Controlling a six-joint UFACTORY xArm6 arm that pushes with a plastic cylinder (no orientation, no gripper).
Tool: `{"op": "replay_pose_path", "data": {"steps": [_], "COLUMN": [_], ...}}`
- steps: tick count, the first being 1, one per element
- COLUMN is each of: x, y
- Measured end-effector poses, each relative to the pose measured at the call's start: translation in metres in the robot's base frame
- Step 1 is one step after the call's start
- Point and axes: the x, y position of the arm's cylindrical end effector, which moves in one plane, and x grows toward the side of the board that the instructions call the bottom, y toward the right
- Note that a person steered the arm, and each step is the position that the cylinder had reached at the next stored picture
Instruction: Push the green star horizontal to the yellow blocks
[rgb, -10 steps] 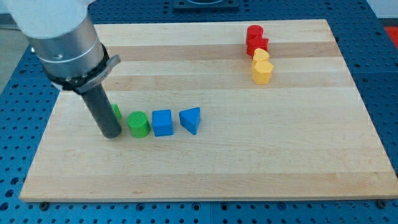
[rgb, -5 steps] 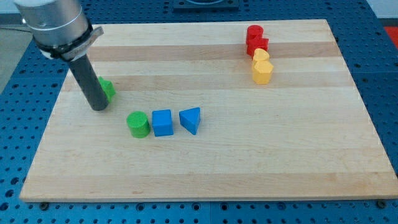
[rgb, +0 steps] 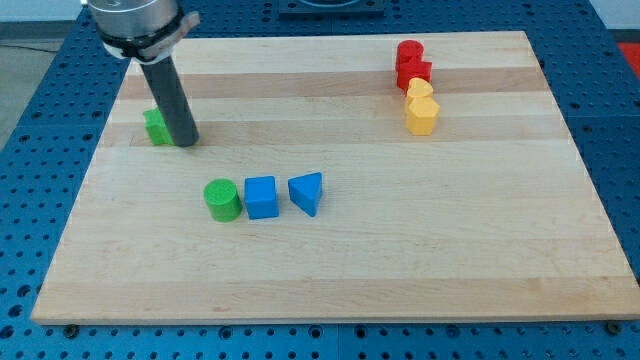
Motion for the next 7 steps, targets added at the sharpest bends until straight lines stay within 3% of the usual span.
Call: {"op": "replay_pose_path", "data": {"steps": [3,5,6,7], "x": [0.034,-0.011,-0.011,0.004], "y": [-0.024,-0.042,-0.042,0.004]}}
